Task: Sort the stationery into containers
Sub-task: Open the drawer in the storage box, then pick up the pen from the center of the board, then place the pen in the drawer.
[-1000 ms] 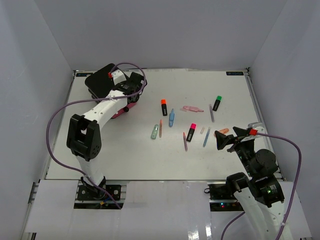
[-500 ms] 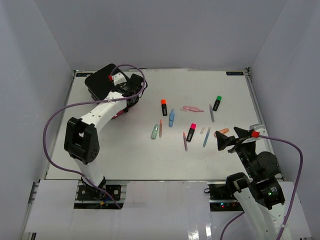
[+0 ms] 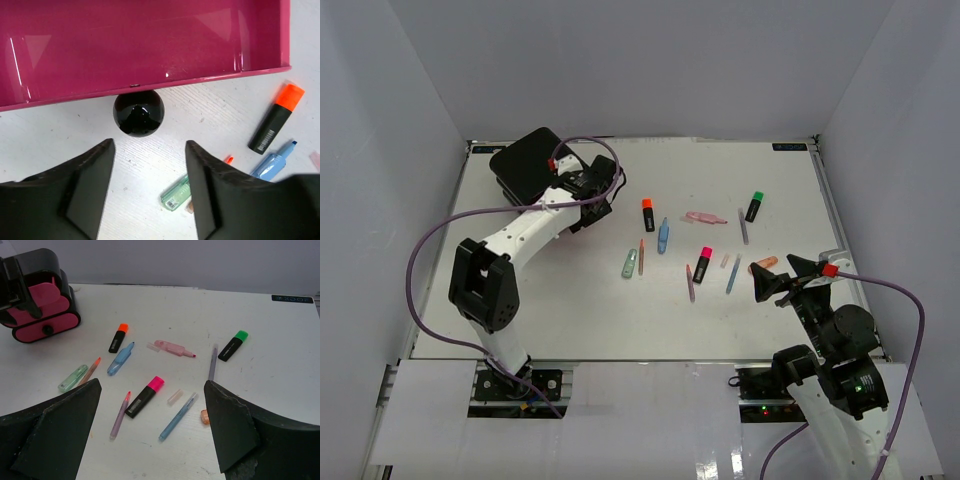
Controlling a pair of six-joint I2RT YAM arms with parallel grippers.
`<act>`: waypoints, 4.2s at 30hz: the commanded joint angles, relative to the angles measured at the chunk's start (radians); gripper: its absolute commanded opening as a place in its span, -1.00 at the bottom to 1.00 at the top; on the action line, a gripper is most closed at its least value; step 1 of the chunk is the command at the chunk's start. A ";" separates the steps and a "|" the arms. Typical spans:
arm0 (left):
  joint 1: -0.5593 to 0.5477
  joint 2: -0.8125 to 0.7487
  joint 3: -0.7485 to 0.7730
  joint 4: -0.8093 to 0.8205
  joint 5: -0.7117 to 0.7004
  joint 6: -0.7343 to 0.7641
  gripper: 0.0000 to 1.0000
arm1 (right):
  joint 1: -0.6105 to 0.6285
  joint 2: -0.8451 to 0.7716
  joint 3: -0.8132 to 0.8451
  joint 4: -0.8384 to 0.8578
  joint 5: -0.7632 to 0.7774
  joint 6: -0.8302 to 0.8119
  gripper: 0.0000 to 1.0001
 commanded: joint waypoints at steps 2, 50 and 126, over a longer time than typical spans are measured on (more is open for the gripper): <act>-0.009 -0.093 0.027 -0.019 0.023 -0.017 0.47 | 0.011 -0.009 0.001 0.055 -0.011 -0.008 0.80; -0.067 0.533 0.429 0.318 0.320 0.416 0.62 | 0.017 0.018 -0.002 0.051 -0.025 -0.014 0.81; 0.135 -0.274 -0.259 0.648 0.187 1.471 -0.22 | 0.017 0.011 -0.002 0.051 -0.051 -0.018 0.80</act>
